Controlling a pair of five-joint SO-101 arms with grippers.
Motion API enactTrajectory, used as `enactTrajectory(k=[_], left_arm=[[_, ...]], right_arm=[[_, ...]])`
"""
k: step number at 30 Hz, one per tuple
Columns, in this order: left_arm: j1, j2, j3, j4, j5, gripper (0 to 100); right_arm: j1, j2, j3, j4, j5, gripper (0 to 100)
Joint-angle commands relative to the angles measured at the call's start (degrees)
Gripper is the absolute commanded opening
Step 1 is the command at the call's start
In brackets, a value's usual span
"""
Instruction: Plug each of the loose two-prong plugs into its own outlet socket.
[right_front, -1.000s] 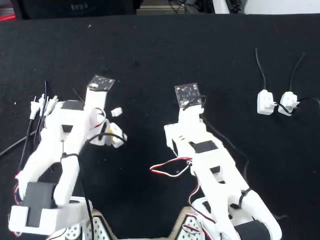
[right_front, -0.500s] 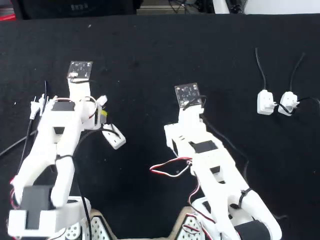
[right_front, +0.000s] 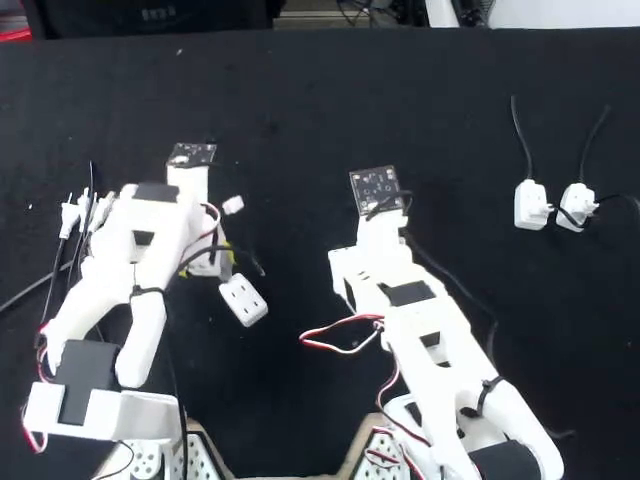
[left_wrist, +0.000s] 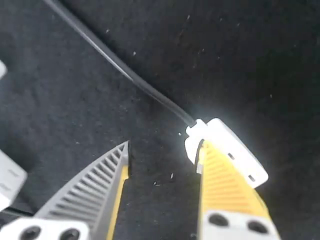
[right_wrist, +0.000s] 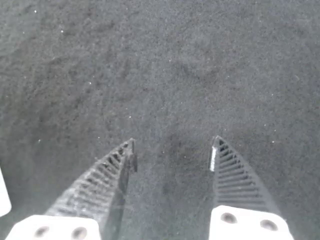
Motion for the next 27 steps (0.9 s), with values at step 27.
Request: enactTrajectory(k=[27], left_arm=[[19.9, -2.4, 6.5, -16.6, 8.6, 23]], right_arm=[[14.9, -1.1, -10.0, 9.3, -5.7, 23.0]])
